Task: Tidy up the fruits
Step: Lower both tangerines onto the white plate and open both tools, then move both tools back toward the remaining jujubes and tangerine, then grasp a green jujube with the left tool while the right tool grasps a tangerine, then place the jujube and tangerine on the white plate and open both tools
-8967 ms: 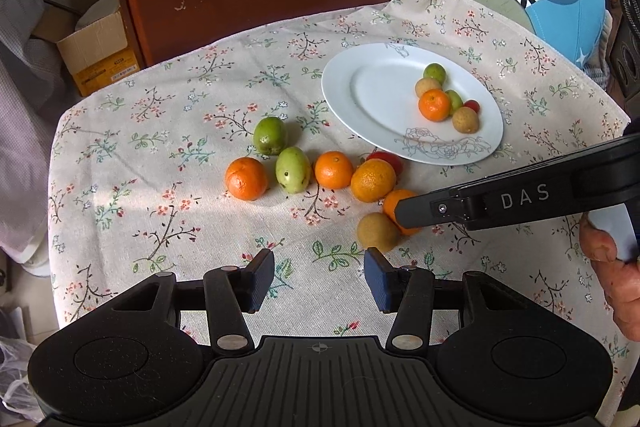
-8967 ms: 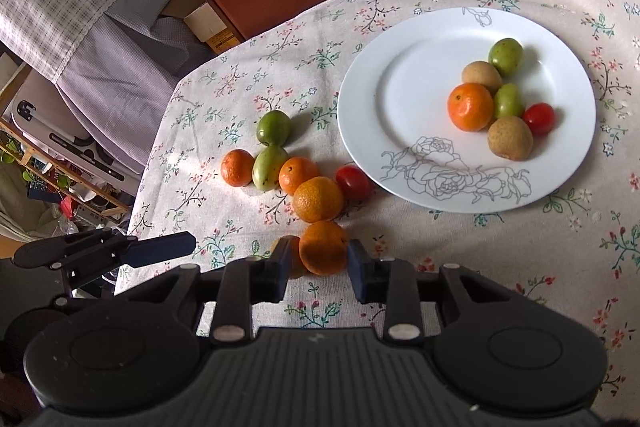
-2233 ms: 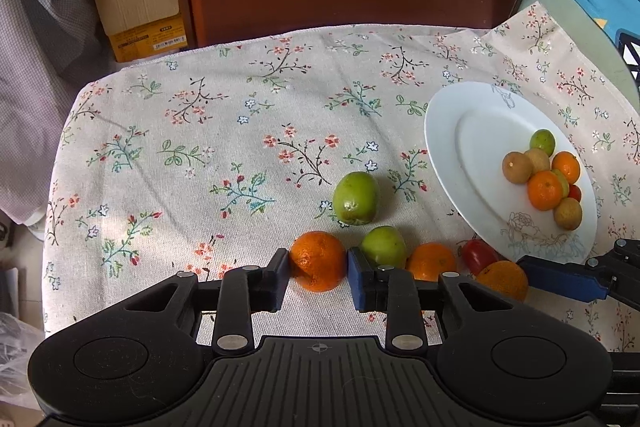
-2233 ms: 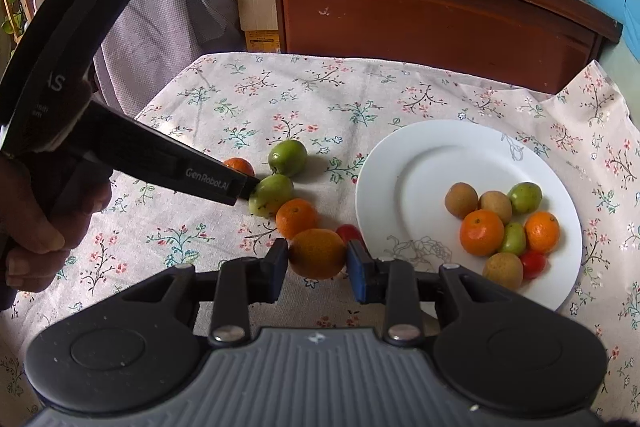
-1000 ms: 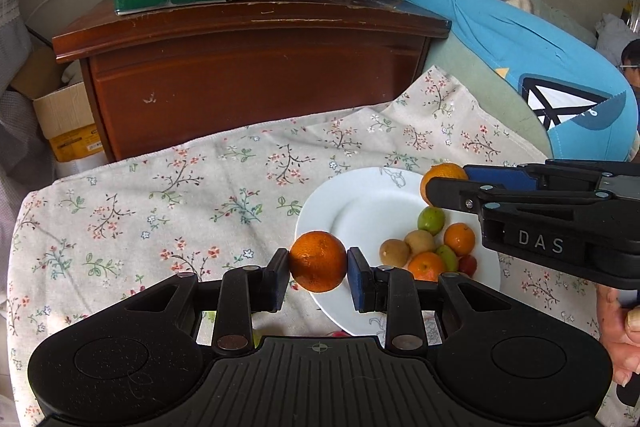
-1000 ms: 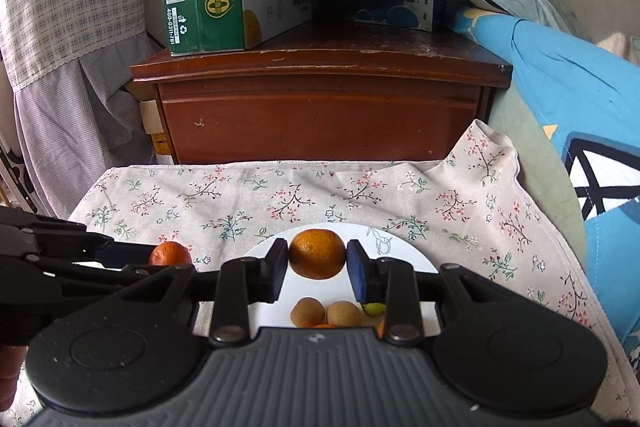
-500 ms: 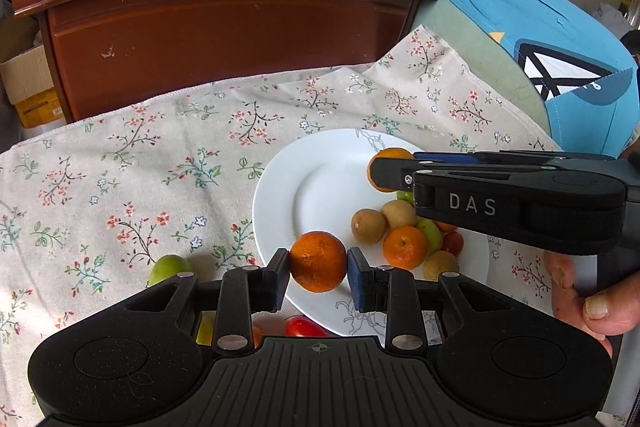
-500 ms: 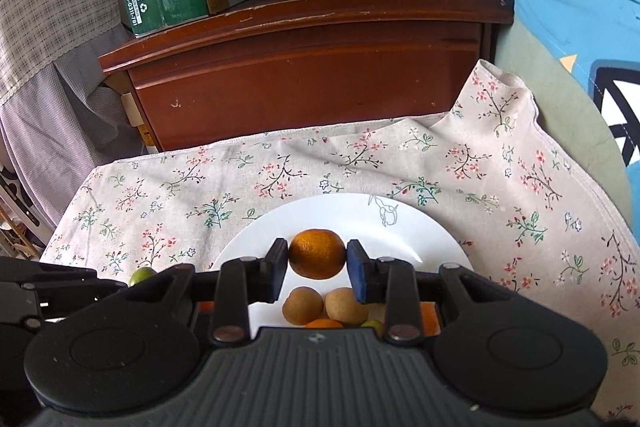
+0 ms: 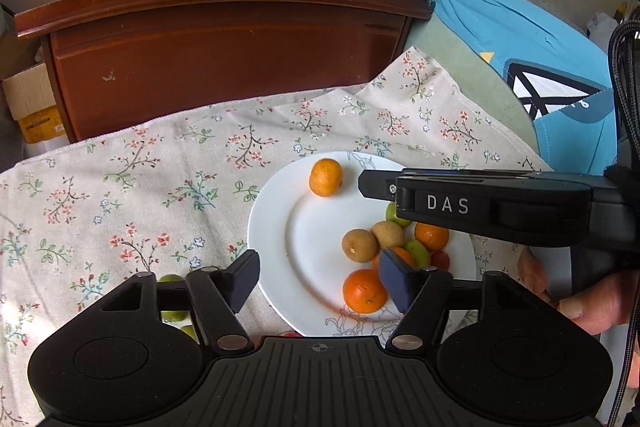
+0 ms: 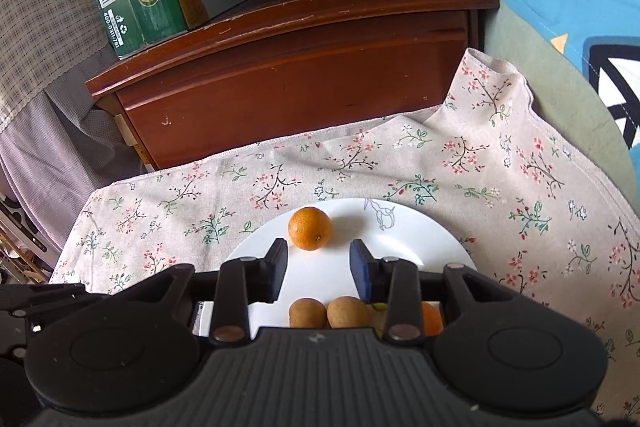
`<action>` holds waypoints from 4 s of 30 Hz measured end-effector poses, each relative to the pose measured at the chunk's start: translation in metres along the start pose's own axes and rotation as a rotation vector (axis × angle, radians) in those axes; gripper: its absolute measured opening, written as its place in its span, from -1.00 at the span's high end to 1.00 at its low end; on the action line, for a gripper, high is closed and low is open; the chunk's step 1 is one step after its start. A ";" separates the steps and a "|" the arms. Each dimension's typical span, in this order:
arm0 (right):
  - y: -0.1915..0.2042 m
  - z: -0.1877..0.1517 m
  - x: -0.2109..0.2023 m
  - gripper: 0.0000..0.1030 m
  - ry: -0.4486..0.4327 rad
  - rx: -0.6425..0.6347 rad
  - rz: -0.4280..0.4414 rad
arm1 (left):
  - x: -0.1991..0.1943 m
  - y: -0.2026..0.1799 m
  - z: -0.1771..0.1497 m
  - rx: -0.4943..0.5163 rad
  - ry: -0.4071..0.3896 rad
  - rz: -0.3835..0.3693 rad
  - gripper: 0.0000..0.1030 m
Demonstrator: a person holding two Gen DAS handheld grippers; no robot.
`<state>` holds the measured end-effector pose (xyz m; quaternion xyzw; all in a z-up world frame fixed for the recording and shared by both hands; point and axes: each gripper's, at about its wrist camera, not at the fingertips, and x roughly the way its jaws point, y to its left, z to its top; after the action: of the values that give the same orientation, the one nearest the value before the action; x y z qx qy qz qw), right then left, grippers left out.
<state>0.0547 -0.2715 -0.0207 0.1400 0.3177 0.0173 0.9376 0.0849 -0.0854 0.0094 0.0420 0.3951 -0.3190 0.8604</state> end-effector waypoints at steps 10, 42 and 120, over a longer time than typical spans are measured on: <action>0.009 0.000 -0.015 0.31 -0.013 -0.006 0.028 | -0.026 0.029 0.015 -0.027 0.041 0.109 -0.53; 0.106 -0.071 -0.001 0.29 0.150 -0.356 0.246 | -0.013 0.084 0.002 -0.155 0.144 0.256 -0.66; -0.006 0.001 -0.025 0.46 -0.059 0.003 0.000 | 0.014 0.009 0.003 -0.003 -0.001 0.030 0.49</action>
<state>0.0348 -0.2802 -0.0063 0.1419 0.2899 0.0125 0.9464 0.0991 -0.0868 -0.0003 0.0466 0.3944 -0.3058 0.8653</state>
